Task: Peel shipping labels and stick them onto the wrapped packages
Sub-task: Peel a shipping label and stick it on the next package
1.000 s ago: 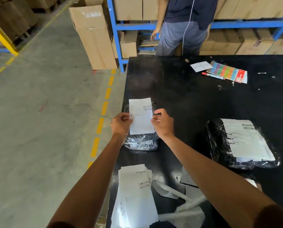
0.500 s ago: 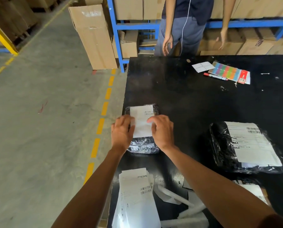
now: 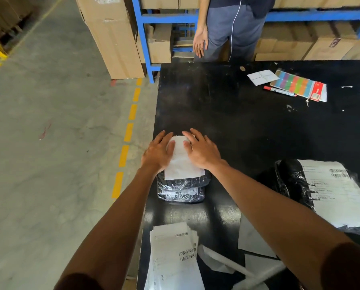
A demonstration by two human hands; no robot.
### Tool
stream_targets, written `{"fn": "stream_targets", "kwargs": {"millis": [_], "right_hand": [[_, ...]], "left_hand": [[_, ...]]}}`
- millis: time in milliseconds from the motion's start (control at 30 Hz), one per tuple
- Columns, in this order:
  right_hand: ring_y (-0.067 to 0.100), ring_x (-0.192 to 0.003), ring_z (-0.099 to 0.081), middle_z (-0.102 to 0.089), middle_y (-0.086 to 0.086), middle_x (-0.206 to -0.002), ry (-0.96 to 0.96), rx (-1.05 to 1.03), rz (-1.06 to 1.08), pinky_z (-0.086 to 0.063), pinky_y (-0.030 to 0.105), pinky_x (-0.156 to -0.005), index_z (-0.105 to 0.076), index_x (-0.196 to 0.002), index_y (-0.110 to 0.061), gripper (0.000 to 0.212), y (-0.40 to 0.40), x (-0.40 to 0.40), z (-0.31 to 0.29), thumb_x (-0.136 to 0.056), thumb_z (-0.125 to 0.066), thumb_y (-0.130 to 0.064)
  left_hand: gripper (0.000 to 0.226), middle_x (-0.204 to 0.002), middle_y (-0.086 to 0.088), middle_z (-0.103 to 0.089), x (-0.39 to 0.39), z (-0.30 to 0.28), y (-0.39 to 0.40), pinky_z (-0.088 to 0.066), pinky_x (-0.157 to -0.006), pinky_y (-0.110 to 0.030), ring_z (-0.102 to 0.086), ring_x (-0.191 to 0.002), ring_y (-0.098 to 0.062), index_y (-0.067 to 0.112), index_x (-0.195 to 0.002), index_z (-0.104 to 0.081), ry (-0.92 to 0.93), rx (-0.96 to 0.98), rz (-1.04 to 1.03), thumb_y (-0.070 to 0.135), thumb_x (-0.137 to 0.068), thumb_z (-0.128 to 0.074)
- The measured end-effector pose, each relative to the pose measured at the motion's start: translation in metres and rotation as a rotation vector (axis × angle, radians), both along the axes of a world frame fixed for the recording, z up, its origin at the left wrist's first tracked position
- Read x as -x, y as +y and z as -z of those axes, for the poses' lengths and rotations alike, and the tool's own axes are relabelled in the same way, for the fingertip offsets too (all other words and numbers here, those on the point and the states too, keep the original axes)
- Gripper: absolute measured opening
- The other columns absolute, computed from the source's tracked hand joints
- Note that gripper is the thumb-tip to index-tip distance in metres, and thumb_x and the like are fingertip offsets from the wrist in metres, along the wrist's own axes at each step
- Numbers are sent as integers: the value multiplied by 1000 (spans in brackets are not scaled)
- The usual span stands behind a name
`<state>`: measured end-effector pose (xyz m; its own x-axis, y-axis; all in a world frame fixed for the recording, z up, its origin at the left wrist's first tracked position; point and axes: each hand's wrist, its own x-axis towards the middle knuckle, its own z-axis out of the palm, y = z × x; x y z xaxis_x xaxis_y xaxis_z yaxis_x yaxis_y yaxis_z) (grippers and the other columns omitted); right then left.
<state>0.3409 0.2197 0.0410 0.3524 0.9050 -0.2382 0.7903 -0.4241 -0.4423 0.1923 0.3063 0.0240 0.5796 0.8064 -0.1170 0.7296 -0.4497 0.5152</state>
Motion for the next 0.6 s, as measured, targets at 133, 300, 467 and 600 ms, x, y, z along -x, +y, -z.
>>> {"fn": "stream_targets", "kwargs": {"millis": [133,300,467,600], "right_hand": [[38,-145,-24,4,-15,-164,60,-48,43,-36,56,-108,-12,-153,-40,55,-17,10,3,-101,-25,-51],[30,-149,-19,12,-11,-164,-7,-151,15,-40,51,-109,-7,-154,-36,71,-63,28,15,-93,-26,-67],[23,-149,-23,9,-10,-165,-84,-254,-95,-43,43,-108,-7,-155,-34,70,-102,30,23,-95,-23,-66],[5,-142,-30,-7,-13,-164,274,-428,9,-40,30,-106,-31,-151,-29,49,-109,29,23,-104,-40,-34]], "left_hand": [[57,-164,3,-11,15,7,-19,-27,-118,-41,-21,-148,-17,33,-149,-34,-261,57,-41,52,-96,-37],[80,-162,17,12,45,2,-53,-20,-113,-24,-2,-142,5,38,-153,-20,-315,204,63,51,-87,-63],[95,-164,13,5,70,2,-69,-15,-113,-24,3,-141,9,44,-153,-9,-267,207,92,57,-80,-69],[81,-163,5,-17,65,-2,-72,-21,-120,-33,-11,-149,-5,41,-152,-24,-495,444,-56,33,-87,-71]]}}
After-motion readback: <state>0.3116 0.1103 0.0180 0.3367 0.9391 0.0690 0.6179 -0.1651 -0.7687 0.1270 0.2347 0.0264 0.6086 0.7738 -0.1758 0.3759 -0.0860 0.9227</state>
